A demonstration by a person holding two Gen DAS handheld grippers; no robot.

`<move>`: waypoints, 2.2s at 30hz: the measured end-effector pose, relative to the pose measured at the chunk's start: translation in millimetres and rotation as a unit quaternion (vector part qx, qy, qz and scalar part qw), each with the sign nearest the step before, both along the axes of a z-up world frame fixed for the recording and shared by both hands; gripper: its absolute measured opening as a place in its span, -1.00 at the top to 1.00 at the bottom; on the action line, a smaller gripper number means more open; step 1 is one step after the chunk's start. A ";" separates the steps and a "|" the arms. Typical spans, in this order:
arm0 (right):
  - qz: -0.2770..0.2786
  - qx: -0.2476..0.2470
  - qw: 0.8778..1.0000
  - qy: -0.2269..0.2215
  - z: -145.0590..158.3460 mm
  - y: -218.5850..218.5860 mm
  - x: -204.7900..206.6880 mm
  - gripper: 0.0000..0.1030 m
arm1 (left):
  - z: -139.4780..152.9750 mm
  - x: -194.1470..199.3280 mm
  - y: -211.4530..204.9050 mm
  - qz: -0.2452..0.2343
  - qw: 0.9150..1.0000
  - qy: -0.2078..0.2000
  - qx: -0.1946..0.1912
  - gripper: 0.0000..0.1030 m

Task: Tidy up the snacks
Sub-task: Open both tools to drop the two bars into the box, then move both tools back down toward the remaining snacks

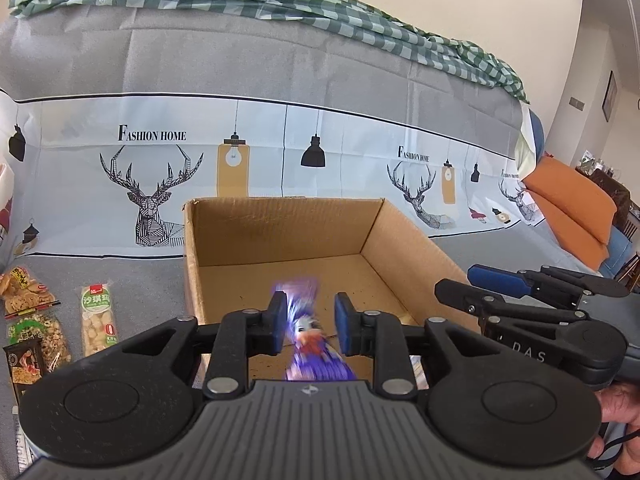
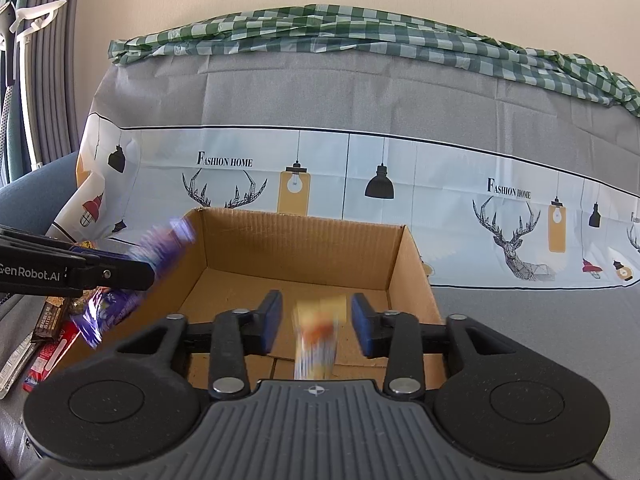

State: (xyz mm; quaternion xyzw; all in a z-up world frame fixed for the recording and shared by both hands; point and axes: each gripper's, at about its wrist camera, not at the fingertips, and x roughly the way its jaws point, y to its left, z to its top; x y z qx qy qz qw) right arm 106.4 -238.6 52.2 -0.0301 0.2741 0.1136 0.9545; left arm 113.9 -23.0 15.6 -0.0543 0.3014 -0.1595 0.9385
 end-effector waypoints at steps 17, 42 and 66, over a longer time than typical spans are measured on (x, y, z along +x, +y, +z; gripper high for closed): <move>-0.001 0.005 1.000 -0.004 4.0 15.0 -0.9 0.01 | 6.3 -10.3 30.5 0.025 0.999 -0.014 0.017 0.40; 0.097 0.093 0.991 -0.027 14.7 133.9 -54.0 0.20 | 0.4 -59.1 163.9 0.104 0.994 -0.005 0.030 0.71; 0.237 -0.012 0.970 0.048 -80.3 248.8 -84.5 0.48 | -44.8 -10.9 227.5 0.240 0.960 0.146 -0.007 0.69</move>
